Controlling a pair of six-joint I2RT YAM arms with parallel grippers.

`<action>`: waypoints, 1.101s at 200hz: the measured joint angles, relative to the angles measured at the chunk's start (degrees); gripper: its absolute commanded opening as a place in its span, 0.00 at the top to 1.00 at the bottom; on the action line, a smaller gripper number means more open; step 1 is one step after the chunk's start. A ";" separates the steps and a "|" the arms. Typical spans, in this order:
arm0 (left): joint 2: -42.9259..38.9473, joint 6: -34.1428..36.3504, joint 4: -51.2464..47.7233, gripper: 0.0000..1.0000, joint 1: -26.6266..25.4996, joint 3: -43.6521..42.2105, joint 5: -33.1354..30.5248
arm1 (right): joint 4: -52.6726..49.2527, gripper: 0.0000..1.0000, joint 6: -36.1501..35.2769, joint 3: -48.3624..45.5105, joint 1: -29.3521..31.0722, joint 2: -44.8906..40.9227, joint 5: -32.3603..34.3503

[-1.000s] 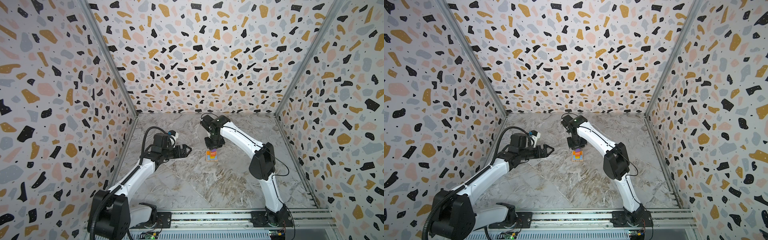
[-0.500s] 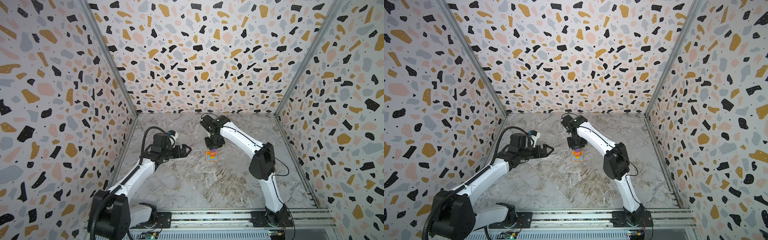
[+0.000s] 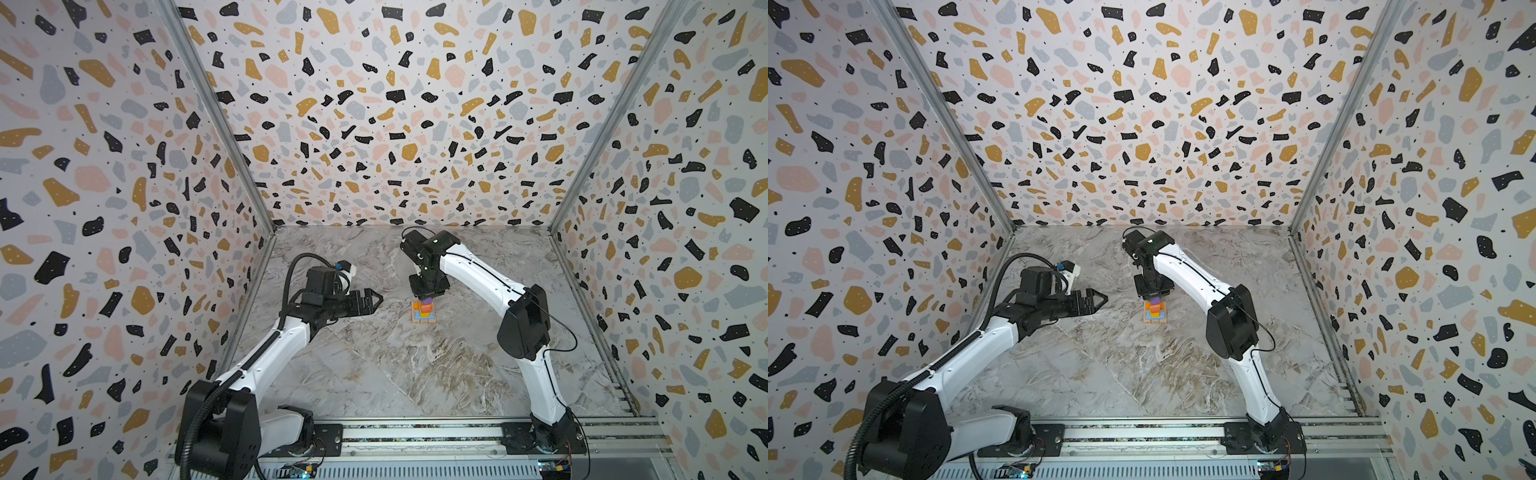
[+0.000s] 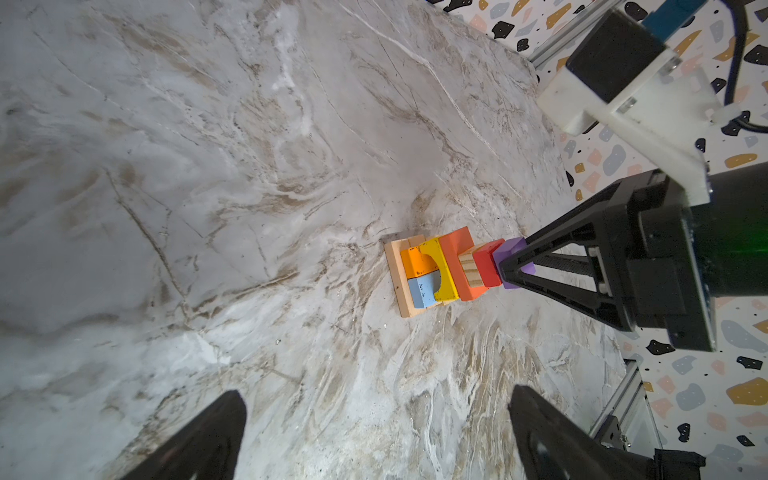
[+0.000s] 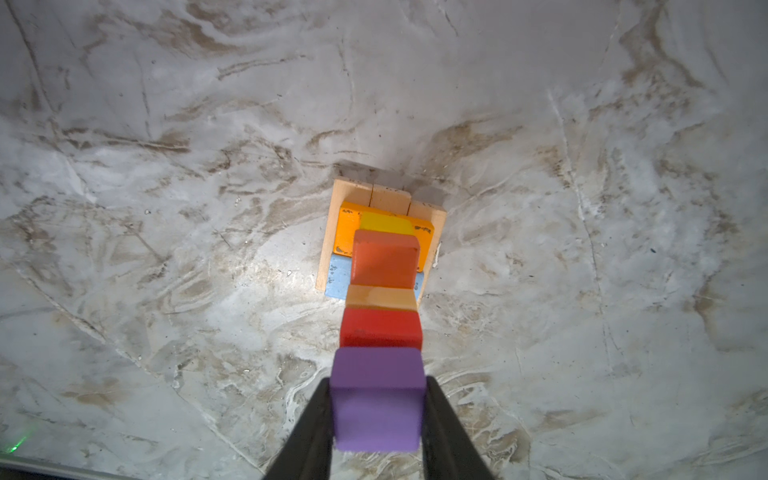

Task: Build the wood block tower
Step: 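Lower the purple cube onto the red cube on the stack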

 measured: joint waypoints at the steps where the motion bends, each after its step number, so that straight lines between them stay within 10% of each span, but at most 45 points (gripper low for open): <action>1: 0.00 -0.02 0.00 0.00 0.00 0.00 0.00 | 0.00 0.66 0.00 0.00 0.00 -0.02 -0.02; 220: 0.00 -0.02 0.00 0.00 0.04 -0.02 0.02 | 0.00 0.62 -0.22 0.83 0.00 0.63 0.24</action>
